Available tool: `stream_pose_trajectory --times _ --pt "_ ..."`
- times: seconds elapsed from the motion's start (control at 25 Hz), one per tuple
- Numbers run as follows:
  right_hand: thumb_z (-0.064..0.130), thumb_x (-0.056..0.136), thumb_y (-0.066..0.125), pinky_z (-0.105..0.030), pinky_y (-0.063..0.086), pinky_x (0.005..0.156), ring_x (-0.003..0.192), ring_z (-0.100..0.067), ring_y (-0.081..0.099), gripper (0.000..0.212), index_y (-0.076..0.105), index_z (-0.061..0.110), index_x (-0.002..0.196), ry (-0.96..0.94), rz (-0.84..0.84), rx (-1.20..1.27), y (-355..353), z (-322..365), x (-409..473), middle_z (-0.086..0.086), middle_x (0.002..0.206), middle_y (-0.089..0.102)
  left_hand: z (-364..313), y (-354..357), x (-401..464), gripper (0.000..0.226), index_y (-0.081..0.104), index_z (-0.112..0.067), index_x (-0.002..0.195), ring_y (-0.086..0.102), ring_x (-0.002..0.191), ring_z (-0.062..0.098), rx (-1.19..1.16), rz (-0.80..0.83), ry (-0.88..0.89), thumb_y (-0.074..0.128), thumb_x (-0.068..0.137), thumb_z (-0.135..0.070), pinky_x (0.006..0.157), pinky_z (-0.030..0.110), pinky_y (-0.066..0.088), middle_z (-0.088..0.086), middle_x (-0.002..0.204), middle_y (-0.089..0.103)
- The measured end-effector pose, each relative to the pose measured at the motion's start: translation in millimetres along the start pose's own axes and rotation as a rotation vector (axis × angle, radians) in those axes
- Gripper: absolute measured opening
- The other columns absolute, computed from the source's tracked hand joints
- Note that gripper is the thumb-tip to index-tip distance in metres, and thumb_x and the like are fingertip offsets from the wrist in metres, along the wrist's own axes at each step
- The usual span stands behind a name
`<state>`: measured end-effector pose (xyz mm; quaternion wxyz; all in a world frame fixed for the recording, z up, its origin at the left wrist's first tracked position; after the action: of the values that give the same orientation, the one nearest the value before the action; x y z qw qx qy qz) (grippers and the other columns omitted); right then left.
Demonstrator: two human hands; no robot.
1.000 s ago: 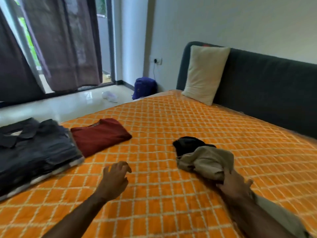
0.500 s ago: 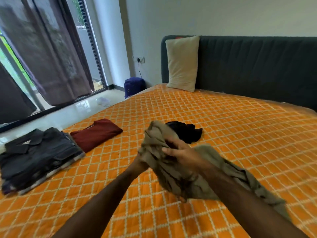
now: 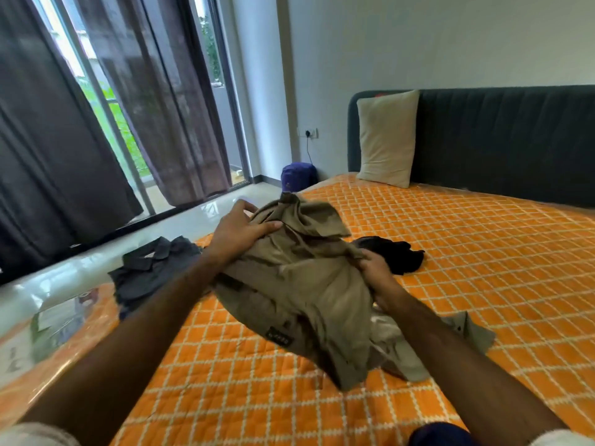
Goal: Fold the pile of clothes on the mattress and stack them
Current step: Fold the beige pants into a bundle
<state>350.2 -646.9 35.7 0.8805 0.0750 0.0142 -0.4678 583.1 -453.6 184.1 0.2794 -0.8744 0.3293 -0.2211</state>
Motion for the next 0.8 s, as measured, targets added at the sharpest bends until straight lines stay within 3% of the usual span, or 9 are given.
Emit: stream_pose_trajectory --times 0.12,0.2,0.28,0.36,0.48,0.56,0.64,0.72,0.8 --pt "0.019 0.096 0.068 -0.049 0.047 0.095 0.115 -0.036 0.053 0.041 0.051 0.007 0.132 -0.039 -0.216 -0.561 -28 6 12 -0.017 0.135 0.048 41 -13 -9 0.059 0.052 -0.027 0.119 0.061 0.093 0.015 -0.129 0.172 -0.162 0.08 0.076 -0.055 0.072 0.031 0.047 0.0 0.101 0.061" --pt "0.023 0.093 0.068 -0.048 0.044 0.097 0.12 -0.036 0.05 0.046 0.053 0.011 0.134 -0.22 -0.187 -0.968 1 5 -2 -0.015 0.135 0.048 73 3 -22 0.044 0.056 -0.023 0.114 0.061 0.102 0.022 0.053 0.215 -0.095 0.078 0.083 -0.046 0.075 0.033 0.048 0.003 0.107 0.061" --pt "0.029 0.088 0.061 -0.037 0.045 0.09 0.114 -0.032 0.057 0.036 0.064 0.013 0.119 -0.378 0.143 -1.102 66 -39 -41 -0.012 0.119 0.061 121 42 -47 0.034 0.059 -0.022 0.113 0.057 0.112 0.026 0.463 0.337 0.051 0.072 0.089 -0.041 0.086 0.039 0.049 0.004 0.117 0.054" --pt "0.029 0.088 0.06 -0.029 0.041 0.079 0.107 -0.03 0.062 0.03 0.066 0.012 0.112 -0.273 0.495 -1.206 105 -114 -82 -0.011 0.111 0.067 167 94 -91 0.027 0.06 -0.021 0.114 0.059 0.107 0.024 0.712 0.541 0.149 0.061 0.093 -0.038 0.086 0.04 0.051 0.003 0.118 0.056" --pt "0.029 0.091 0.065 -0.038 0.046 0.086 0.116 -0.033 0.055 0.041 0.053 0.014 0.127 -0.2 0.632 -1.439 107 -188 -101 -0.011 0.127 0.054 202 147 -152 0.026 0.057 -0.027 0.121 0.057 0.098 0.019 0.954 0.765 0.335 0.051 0.097 -0.034 0.076 0.035 0.05 -0.001 0.114 0.057" --pt "0.032 0.096 0.057 -0.044 0.042 0.096 0.126 -0.033 0.044 0.046 0.045 0.021 0.138 -0.324 0.617 -1.666 99 -205 -103 -0.007 0.141 0.041 222 167 -176 0.035 0.049 -0.027 0.133 0.052 0.11 0.021 1.092 0.773 0.552 0.051 0.098 -0.028 0.084 0.038 0.046 0.0 0.129 0.05" --pt "0.031 0.097 0.053 -0.047 0.04 0.096 0.125 -0.034 0.044 0.04 0.048 0.023 0.135 -0.526 0.654 -1.785 99 -211 -102 -0.007 0.142 0.043 239 178 -183 0.042 0.045 -0.024 0.14 0.048 0.12 0.026 1.163 0.759 0.724 0.052 0.099 -0.024 0.092 0.043 0.044 0.002 0.144 0.042" --pt "0.03 0.088 0.058 -0.049 0.045 0.089 0.116 -0.035 0.051 0.035 0.055 0.022 0.122 -0.707 0.65 -1.886 97 -213 -101 -0.01 0.135 0.051 251 179 -177 0.049 0.042 -0.022 0.147 0.044 0.129 0.031 1.239 0.675 0.777 0.052 0.1 -0.028 0.1 0.051 0.042 0.006 0.156 0.033" --pt "0.031 0.083 0.052 -0.049 0.047 0.083 0.107 -0.037 0.056 0.03 0.061 0.022 0.111 -0.753 0.57 -1.92 88 -205 -95 -0.014 0.129 0.055 260 166 -155 0.057 0.034 -0.022 0.153 0.037 0.136 0.037 1.327 0.534 0.715 0.051 0.1 -0.032 0.104 0.057 0.038 0.006 0.164 0.019"
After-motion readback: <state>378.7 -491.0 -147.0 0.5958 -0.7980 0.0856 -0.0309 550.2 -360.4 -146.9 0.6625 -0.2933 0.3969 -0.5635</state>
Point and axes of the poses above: each hand's wrist, its own x-axis towards the middle knuckle, its own y-axis out of the palm, z = x × y, the point moved 10 cm from there along x, towards the middle knuckle
